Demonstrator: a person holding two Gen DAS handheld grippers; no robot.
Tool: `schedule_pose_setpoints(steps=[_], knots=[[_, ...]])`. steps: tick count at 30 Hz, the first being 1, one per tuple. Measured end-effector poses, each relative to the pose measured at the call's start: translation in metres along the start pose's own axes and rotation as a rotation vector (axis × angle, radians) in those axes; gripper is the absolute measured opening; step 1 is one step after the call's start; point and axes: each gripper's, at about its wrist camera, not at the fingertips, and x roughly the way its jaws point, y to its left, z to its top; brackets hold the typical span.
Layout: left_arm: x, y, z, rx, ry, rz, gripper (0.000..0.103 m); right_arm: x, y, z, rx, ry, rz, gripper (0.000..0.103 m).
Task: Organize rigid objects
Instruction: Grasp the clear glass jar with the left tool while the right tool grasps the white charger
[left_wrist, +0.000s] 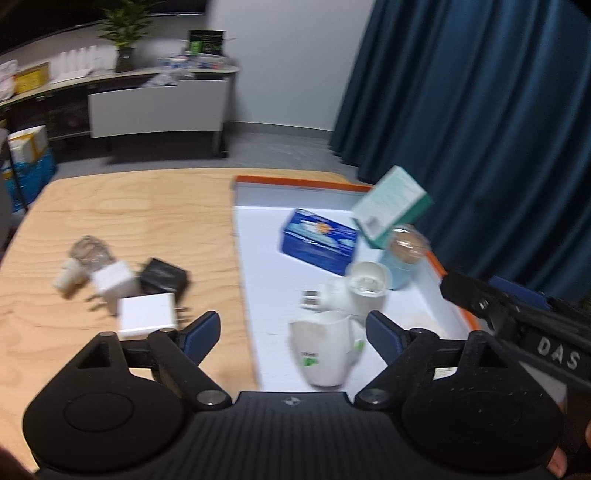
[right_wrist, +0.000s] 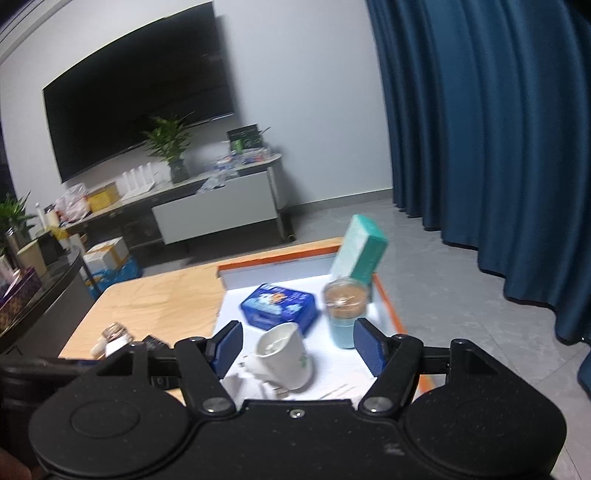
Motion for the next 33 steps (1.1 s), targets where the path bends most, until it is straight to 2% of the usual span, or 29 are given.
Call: schedule_pose_setpoints(steps=[6, 18, 29, 33], knots=[[-0.011, 0.029, 0.0, -0.026, -0.027, 0.057, 0.092, 0.008, 0.025, -0.002, -0.027, 0.025, 0.048, 0.086], [-0.025, 0.088, -0.008, -0.112, -0.055, 0.129, 0.092, 0.027, 0.072, -0.014, -0.109, 0.085, 0.146, 0.087], [-0.019, 0.146, -0.015, -0.213, -0.038, 0.221, 0.093, 0.041, 0.098, -0.024, -0.147, 0.138, 0.205, 0.087], [-0.007, 0.161, -0.008, -0.194, -0.045, 0.25, 0.093, 0.045, 0.103, -0.026, -0.159, 0.152, 0.217, 0.087]])
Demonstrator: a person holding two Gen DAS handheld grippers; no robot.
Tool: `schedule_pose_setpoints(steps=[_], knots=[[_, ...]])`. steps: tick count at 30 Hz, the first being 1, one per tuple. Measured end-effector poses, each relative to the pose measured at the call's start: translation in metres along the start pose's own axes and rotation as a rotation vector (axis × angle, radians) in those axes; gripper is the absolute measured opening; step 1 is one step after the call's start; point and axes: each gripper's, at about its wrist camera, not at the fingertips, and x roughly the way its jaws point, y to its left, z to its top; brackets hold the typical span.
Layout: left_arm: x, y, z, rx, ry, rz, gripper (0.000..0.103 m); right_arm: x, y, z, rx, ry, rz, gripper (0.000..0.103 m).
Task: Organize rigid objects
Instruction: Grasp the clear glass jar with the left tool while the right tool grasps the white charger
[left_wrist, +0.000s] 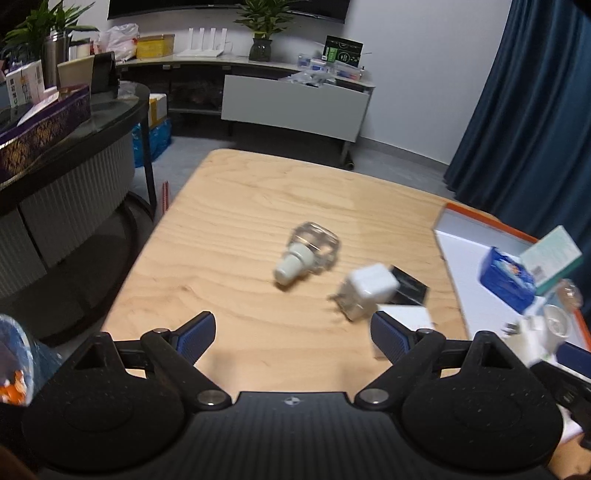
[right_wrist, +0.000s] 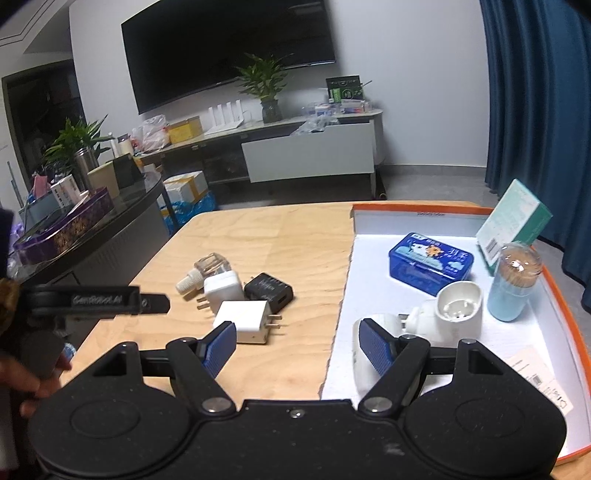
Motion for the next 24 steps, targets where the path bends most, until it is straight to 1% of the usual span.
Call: schedule_pose_setpoints(steps=[2, 4, 9, 12, 16, 18, 21, 22, 23, 24], knots=[[0.011, 0.003, 0.006, 0.027, -0.007, -0.002, 0.093, 0.003, 0.002, -0.001, 0.0, 0.006, 0.008, 0.087], [0.023, 0.007, 0.013, 0.06, -0.009, -0.023, 0.093, 0.006, 0.003, -0.001, -0.002, 0.013, 0.013, 0.087], [0.057, 0.007, 0.031, 0.122, 0.006, -0.071, 0.093, 0.016, 0.01, -0.002, -0.01, 0.032, 0.024, 0.087], [0.076, 0.004, 0.036, 0.174, 0.023, -0.088, 0.091, 0.024, 0.015, -0.003, -0.022, 0.05, 0.029, 0.087], [0.094, 0.008, 0.038, 0.192, 0.045, -0.128, 0.089, 0.037, 0.021, -0.003, -0.026, 0.069, 0.043, 0.087], [0.097, 0.012, 0.039, 0.188, 0.029, -0.134, 0.086, 0.044, 0.025, -0.003, -0.026, 0.08, 0.049, 0.087], [0.095, 0.009, 0.036, 0.22, 0.004, -0.15, 0.074, 0.059, 0.031, -0.003, -0.018, 0.095, 0.056, 0.088], [0.093, 0.008, 0.033, 0.245, -0.004, -0.154, 0.065, 0.065, 0.034, -0.003, -0.013, 0.097, 0.055, 0.089], [0.092, 0.006, 0.033, 0.262, -0.011, -0.162, 0.053, 0.07, 0.036, -0.003, -0.01, 0.101, 0.05, 0.089], [0.091, 0.004, 0.032, 0.273, -0.016, -0.168, 0.05, 0.077, 0.039, -0.003, -0.005, 0.106, 0.046, 0.089]])
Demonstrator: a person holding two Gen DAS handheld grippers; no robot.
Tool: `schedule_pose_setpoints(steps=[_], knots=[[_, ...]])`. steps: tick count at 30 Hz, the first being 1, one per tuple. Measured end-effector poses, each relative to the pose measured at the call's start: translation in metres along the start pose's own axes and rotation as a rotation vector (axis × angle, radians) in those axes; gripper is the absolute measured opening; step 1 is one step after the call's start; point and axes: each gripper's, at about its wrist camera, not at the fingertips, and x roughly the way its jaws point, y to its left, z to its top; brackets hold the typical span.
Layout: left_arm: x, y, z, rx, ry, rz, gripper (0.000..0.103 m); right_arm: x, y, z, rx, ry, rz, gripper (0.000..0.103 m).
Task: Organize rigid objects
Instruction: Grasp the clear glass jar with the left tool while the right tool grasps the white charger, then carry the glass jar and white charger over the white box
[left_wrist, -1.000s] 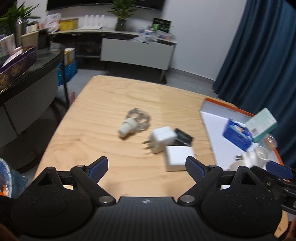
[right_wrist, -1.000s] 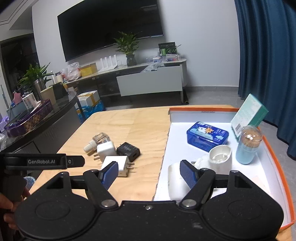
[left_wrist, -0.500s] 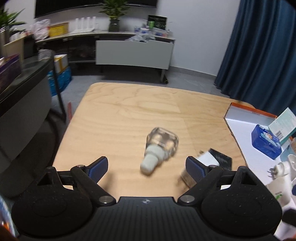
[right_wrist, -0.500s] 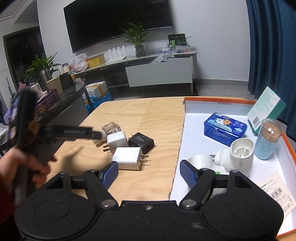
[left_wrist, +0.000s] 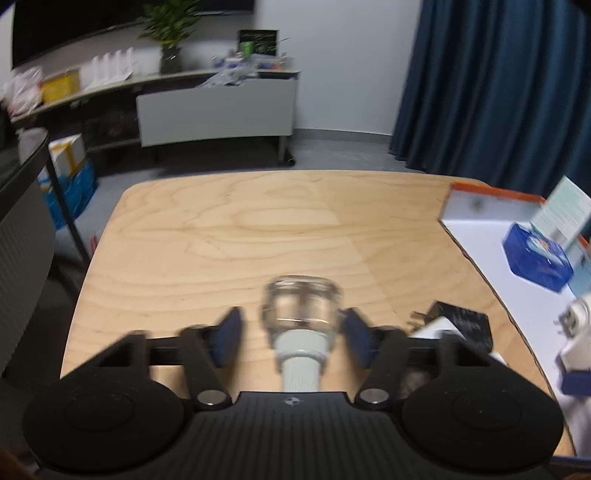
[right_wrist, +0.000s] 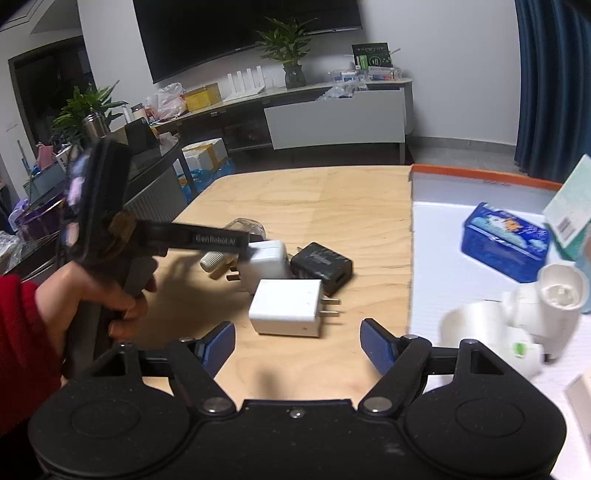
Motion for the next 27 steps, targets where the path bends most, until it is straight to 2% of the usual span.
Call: schedule_pose_setpoints(steps=[4, 7, 11, 12, 13, 20, 27], knots=[[-0.005, 0.0, -0.003, -0.003, -0.006, 0.022, 0.049, 0.024, 0.007, 0.005, 0.024, 0.02, -0.009, 0.09], [-0.009, 0.006, -0.003, -0.046, -0.006, 0.045, 0.049, 0.039, 0.012, 0.008, 0.024, 0.032, -0.024, 0.093], [-0.021, 0.012, 0.002, -0.08, -0.026, 0.073, 0.049, 0.051, 0.022, 0.007, -0.04, 0.031, -0.071, 0.091], [-0.024, 0.012, 0.003, -0.091, -0.028, 0.076, 0.049, 0.051, 0.023, 0.007, -0.05, 0.022, -0.077, 0.069], [-0.028, 0.012, 0.002, -0.1, -0.031, 0.076, 0.049, 0.05, 0.024, 0.007, -0.059, 0.015, -0.083, 0.066], [-0.053, 0.004, 0.0, -0.141, -0.064, 0.075, 0.049, 0.032, 0.021, 0.004, -0.055, 0.004, -0.055, 0.062], [-0.087, -0.011, -0.007, -0.143, -0.104, 0.079, 0.049, -0.008, 0.015, 0.003, -0.045, -0.084, -0.042, 0.062]])
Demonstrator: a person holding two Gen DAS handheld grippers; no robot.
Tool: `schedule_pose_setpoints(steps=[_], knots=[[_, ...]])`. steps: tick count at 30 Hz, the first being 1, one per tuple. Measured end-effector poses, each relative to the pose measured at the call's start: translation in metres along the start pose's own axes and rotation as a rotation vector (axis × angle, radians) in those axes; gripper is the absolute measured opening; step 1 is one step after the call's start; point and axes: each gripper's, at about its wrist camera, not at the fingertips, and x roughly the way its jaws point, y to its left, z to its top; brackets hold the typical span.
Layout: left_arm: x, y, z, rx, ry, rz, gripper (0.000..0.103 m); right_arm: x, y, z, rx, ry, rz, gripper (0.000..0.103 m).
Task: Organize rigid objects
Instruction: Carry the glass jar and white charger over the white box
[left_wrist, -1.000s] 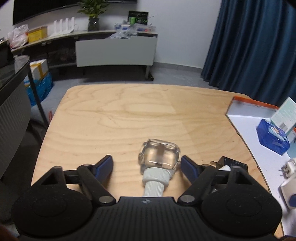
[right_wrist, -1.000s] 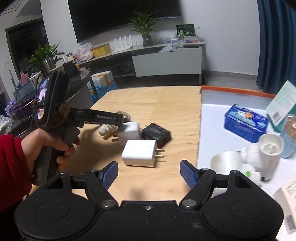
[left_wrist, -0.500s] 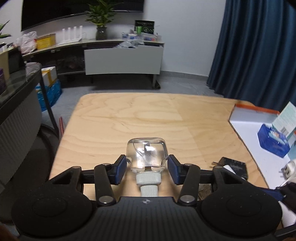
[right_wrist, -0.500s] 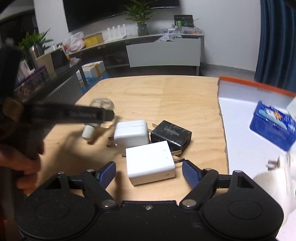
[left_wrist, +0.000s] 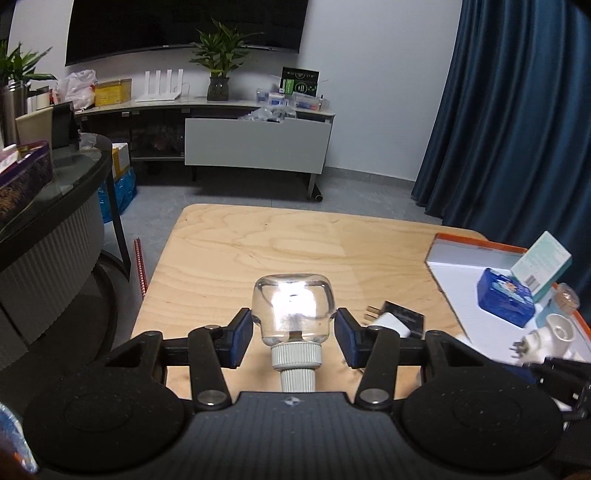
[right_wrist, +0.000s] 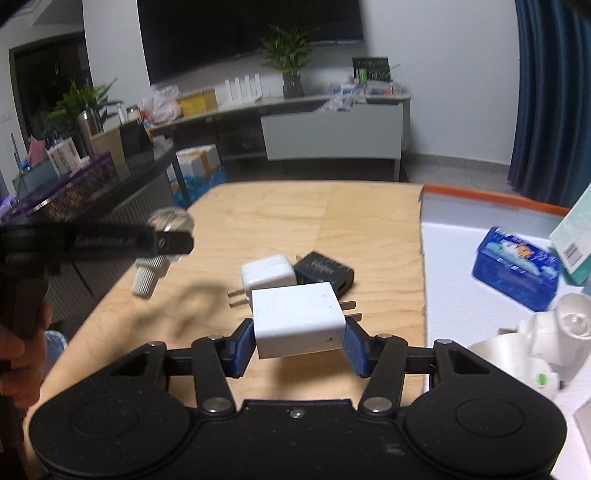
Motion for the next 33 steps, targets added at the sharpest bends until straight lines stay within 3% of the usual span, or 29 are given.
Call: schedule_pose_setpoints(steps=[16, 33], knots=[[-0.048, -0.041, -0.005, 0.008, -0.068, -0.034, 0.049, -0.08, -0.021, 0.002, 0.002, -0.161, -0.047, 0.062], [-0.053, -0.086, 0.0, 0.049, -0.077, -0.096, 0.049, -0.121, -0.057, 0.007, 0.066, -0.255, -0.132, 0.062]])
